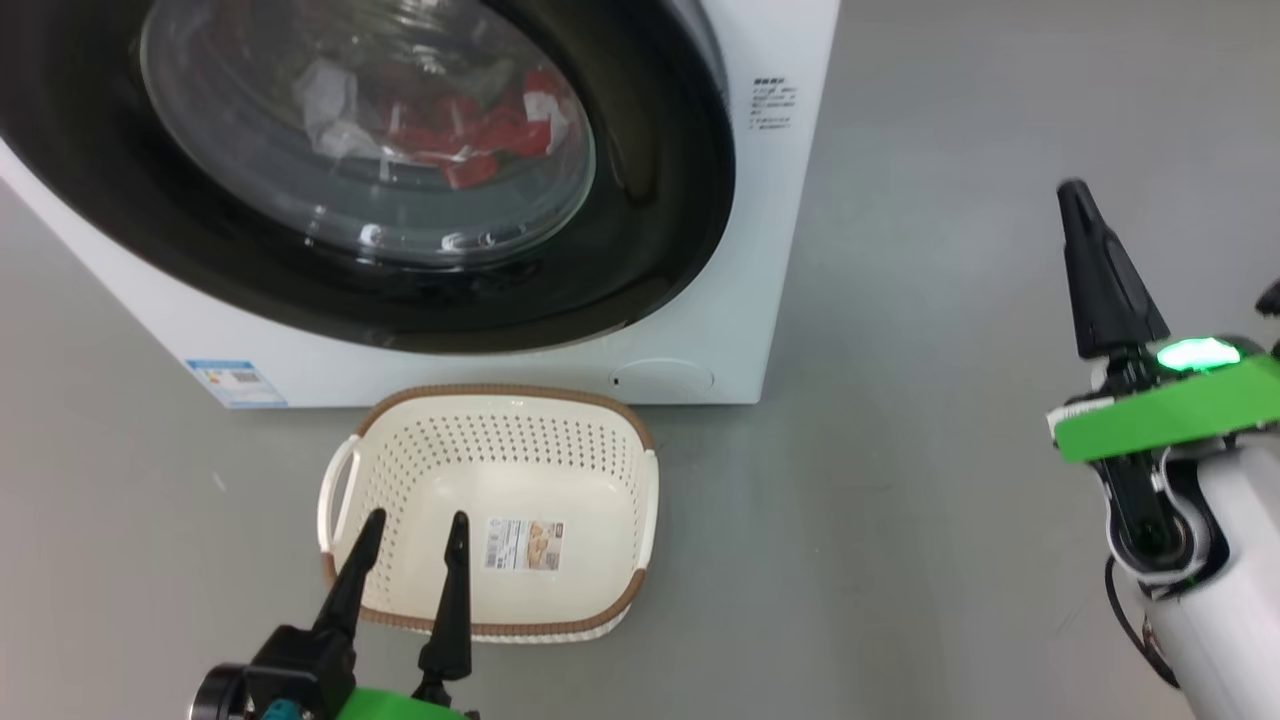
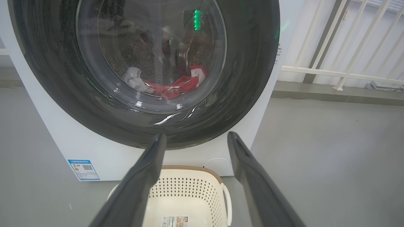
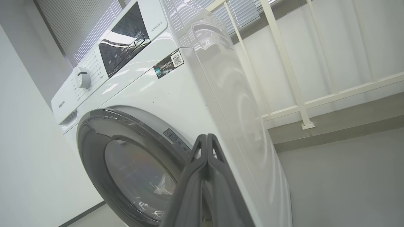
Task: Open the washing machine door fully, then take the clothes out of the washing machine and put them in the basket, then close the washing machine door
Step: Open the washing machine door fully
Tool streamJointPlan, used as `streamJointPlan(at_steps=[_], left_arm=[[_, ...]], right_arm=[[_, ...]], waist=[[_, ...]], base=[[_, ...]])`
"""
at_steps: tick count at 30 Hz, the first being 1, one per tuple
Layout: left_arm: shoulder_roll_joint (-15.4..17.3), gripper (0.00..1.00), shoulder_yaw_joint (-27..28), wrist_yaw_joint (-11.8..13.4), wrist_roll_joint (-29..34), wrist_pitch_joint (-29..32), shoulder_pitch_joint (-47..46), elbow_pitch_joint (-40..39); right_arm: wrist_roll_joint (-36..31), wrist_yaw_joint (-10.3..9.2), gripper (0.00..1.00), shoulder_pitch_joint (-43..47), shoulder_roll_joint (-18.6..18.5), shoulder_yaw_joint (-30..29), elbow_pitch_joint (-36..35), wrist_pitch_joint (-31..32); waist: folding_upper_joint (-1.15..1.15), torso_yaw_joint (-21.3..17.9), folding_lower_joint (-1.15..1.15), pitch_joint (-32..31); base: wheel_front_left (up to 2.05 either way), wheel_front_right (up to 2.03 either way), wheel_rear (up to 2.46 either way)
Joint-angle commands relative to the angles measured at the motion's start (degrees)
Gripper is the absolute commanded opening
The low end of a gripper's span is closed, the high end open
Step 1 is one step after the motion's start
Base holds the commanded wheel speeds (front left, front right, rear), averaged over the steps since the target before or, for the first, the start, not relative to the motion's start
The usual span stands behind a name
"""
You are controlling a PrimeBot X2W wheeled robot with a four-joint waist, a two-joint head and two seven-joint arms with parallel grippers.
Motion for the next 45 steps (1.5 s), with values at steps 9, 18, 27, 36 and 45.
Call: streamJointPlan(at_steps=[9,18,27,36,45], left_arm=[[0.41,1.0,0.57,0.66,-0.87,-0.69,-5.4,-2.04],[0.41,1.0,-0.85,1.25,-1.77,-0.69,-8.38,-2.34],[0.41,1.0,-1.62,1.69,-2.2,-0.69,-10.39,-2.72],[0.41,1.0,-2.95,1.88,-2.4,-0.69,-12.72,-3.06],[0.41,1.0,-4.95,2.32,-3.06,-0.69,-14.57,-3.84]], right_arm=[[14.32,0.37,0.0,-14.79,-6.36,9.17,3.85,3.08],[32.85,0.37,0.0,-23.92,-9.63,12.99,3.98,16.65],[46.23,0.37,0.0,-30.43,-8.5,11.38,5.89,31.93],[52.59,0.37,0.0,-36.31,-6.7,7.93,12.83,44.13],[55.46,0.37,0.0,-42.13,-5.17,6.47,20.08,52.73]], waist=[[0.0,3.36,0.0,6.84],[0.0,5.05,0.0,11.38],[0.0,5.6,0.0,14.71],[0.0,6.28,0.0,17.61],[0.0,7.48,0.0,20.13]], base=[[0.0,0.0,0.0],[0.0,0.0,0.0],[0.0,0.0,0.0],[0.0,0.0,0.0],[0.0,0.0,0.0]])
